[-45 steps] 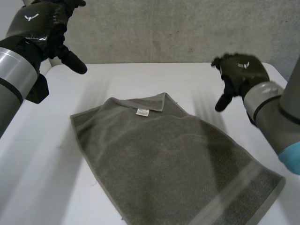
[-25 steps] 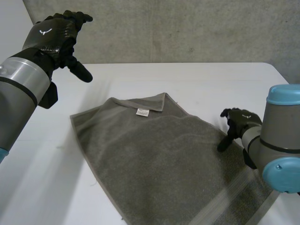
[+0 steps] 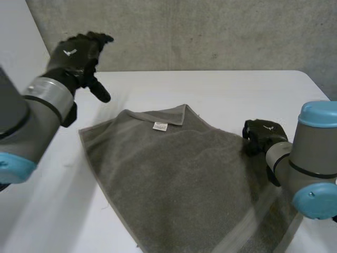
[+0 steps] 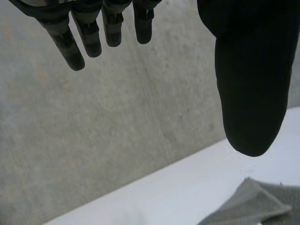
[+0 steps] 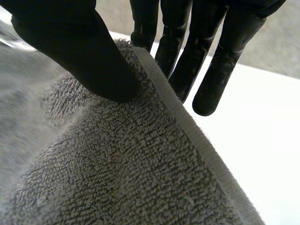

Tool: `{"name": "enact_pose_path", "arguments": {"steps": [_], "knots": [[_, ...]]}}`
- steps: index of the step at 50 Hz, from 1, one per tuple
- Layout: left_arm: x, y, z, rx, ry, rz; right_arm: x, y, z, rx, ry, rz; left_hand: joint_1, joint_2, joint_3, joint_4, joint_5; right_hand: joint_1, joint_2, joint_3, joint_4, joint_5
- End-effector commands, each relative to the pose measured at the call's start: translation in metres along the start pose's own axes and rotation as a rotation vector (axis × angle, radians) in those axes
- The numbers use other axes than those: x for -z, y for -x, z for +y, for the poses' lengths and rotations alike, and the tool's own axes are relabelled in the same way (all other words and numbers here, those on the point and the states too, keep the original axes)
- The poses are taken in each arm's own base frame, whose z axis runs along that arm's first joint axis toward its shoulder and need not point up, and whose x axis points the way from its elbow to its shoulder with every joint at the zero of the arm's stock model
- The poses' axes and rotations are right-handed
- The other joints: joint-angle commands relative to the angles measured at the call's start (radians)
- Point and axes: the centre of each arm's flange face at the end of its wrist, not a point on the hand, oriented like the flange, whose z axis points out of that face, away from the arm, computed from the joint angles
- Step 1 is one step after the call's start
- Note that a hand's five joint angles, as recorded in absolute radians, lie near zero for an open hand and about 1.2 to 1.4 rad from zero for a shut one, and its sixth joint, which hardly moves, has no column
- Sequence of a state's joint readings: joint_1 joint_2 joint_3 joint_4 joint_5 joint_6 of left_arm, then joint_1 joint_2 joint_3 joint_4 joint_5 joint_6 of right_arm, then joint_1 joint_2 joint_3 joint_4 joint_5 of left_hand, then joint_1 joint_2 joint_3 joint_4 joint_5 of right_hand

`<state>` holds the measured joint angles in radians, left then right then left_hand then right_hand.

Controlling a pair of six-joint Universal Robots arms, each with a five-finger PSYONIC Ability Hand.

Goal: Fold the towel.

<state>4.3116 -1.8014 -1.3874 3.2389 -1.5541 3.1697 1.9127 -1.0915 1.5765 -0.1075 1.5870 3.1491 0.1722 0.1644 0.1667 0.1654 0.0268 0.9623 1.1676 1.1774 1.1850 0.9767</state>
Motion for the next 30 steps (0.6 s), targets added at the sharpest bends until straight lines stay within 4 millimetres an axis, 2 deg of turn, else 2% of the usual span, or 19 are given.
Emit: {"name": "enact_pose_path", "arguments": {"steps": [1,2,3,5,6,8,11,13,14,16,19,21,25,27,28,29,30], "knots": [[-0.045,-0.008,0.057,-0.03,0.072,0.064,0.037,0.022,-0.016,0.197,0.025,-0.195,0.003,0.011,0.009,0.01,-0.026,0.434,0.229,0.219,0.211,0.245],[-0.054,-0.013,0.068,-0.037,0.083,0.105,0.051,0.027,-0.024,0.252,0.003,-0.226,0.003,0.011,0.009,0.01,-0.026,0.434,0.229,0.219,0.211,0.245],[-0.054,-0.013,0.068,-0.037,0.083,0.105,0.051,0.027,-0.024,0.253,0.003,-0.226,0.003,0.011,0.009,0.01,-0.026,0.434,0.229,0.219,0.211,0.245],[-0.067,-0.025,0.086,-0.057,0.095,0.213,0.074,0.041,-0.028,0.342,-0.032,-0.293,0.003,0.011,0.009,0.01,-0.026,0.434,0.229,0.219,0.211,0.245],[-0.067,-0.025,0.086,-0.058,0.095,0.213,0.074,0.041,-0.028,0.343,-0.032,-0.294,0.003,0.011,0.009,0.01,-0.026,0.434,0.229,0.219,0.211,0.245],[-0.073,-0.043,0.103,-0.082,0.099,0.348,0.087,0.05,-0.026,0.398,-0.05,-0.333,0.003,0.011,0.009,0.01,-0.026,0.434,0.229,0.219,0.211,0.245],[-0.073,-0.053,0.11,-0.089,0.099,0.416,0.094,0.053,-0.029,0.415,-0.071,-0.341,0.006,0.014,0.012,0.013,-0.023,0.434,0.229,0.219,0.211,0.245],[-0.07,-0.071,0.124,-0.084,0.108,0.538,0.11,0.058,-0.033,0.427,-0.106,-0.363,0.006,0.014,0.012,0.013,-0.023,0.434,0.229,0.219,0.211,0.245],[-0.07,-0.071,0.124,-0.084,0.108,0.539,0.11,0.058,-0.033,0.427,-0.106,-0.363,0.006,0.014,0.012,0.013,-0.023,0.434,0.229,0.219,0.211,0.245],[-0.065,-0.089,0.136,-0.076,0.117,0.633,0.123,0.064,-0.033,0.435,-0.127,-0.405,0.009,0.017,0.015,0.016,-0.02,0.434,0.229,0.219,0.211,0.245],[-0.062,-0.098,0.141,-0.072,0.121,0.67,0.129,0.068,-0.033,0.441,-0.138,-0.432,0.009,0.017,0.015,0.016,-0.02,0.434,0.229,0.219,0.211,0.245],[-0.055,-0.112,0.154,-0.065,0.141,0.725,0.139,0.074,-0.032,0.452,-0.153,-0.469,0.015,0.023,0.02,0.022,-0.014,0.434,0.229,0.219,0.211,0.245],[-0.048,-0.124,0.163,-0.064,0.155,0.758,0.142,0.074,-0.03,0.46,-0.154,-0.474,0.027,0.034,0.032,0.033,-0.002,0.434,0.229,0.219,0.211,0.245],[-0.046,-0.127,0.167,-0.064,0.163,0.766,0.142,0.074,-0.03,0.465,-0.152,-0.472,0.065,0.073,0.07,0.072,0.036,0.434,0.229,0.219,0.211,0.245],[-0.044,-0.13,0.17,-0.074,0.163,0.775,0.14,0.073,-0.029,0.468,-0.15,-0.467,0.117,0.125,0.123,0.124,0.088,0.434,0.229,0.219,0.211,0.245],[-0.043,-0.131,0.173,-0.093,0.161,0.779,0.14,0.072,-0.03,0.468,-0.149,-0.462,0.266,0.274,0.271,0.273,0.237,0.434,0.229,0.219,0.211,0.245],[-0.043,-0.131,0.173,-0.093,0.161,0.779,0.14,0.071,-0.03,0.468,-0.149,-0.462,0.267,0.275,0.273,0.274,0.238,0.434,0.229,0.219,0.211,0.245]]}}
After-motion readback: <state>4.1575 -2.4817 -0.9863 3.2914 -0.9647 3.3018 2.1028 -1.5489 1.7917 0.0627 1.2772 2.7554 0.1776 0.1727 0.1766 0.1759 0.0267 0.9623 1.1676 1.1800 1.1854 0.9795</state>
